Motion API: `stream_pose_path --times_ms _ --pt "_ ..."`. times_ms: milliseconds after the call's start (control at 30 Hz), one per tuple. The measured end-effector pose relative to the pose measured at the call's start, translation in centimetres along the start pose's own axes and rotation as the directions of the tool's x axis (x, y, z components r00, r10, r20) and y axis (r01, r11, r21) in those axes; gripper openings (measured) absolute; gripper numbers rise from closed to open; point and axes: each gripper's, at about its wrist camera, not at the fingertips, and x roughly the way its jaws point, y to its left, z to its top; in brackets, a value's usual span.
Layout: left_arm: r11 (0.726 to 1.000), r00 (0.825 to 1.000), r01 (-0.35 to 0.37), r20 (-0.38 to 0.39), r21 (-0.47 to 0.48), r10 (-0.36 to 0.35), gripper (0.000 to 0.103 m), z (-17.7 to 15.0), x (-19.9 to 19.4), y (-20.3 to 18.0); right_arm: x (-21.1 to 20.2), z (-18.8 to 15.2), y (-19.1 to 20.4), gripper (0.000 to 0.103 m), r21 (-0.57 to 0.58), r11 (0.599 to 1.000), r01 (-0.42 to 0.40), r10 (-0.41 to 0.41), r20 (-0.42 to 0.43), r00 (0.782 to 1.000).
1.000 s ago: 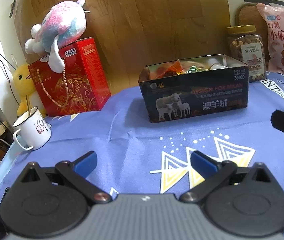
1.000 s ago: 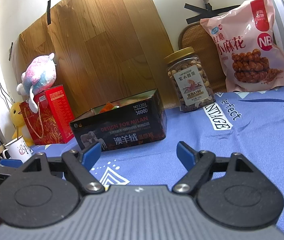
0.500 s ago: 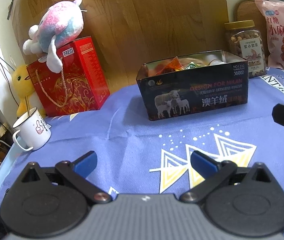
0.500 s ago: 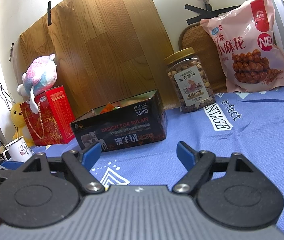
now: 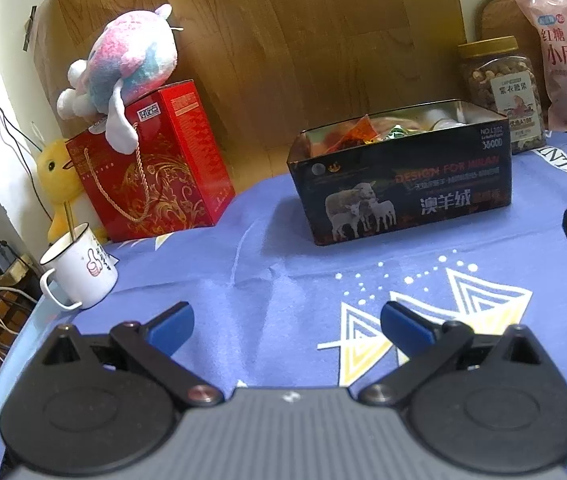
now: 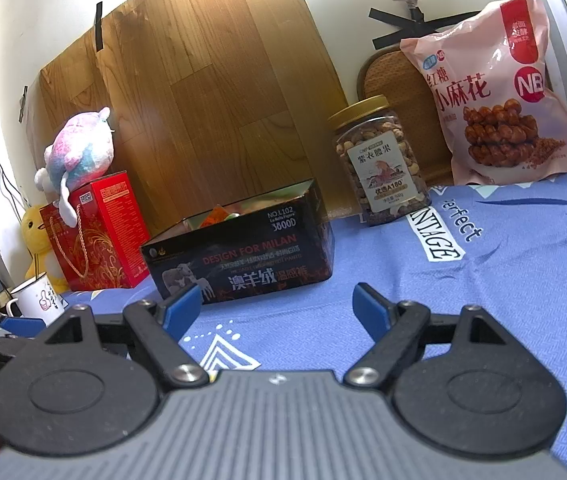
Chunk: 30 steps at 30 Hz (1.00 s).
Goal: Organize snacks
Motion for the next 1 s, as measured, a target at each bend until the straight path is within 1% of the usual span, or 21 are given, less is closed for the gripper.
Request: stream_pose_path --times_ms 700,1000 --pt "1.0 1.0 0.015 0.001 0.007 -0.015 0.103 0.05 -0.18 -0.19 -0.11 -0.03 -0.05 0.085 0.001 1.0 -0.004 0.004 0.002 1.0" --pt "0.999 0.999 0.05 -0.013 -0.005 -0.05 0.103 0.07 -0.12 -0.06 -0.11 -0.02 0.0 0.085 0.002 1.0 -0.005 0.005 0.003 1.0"
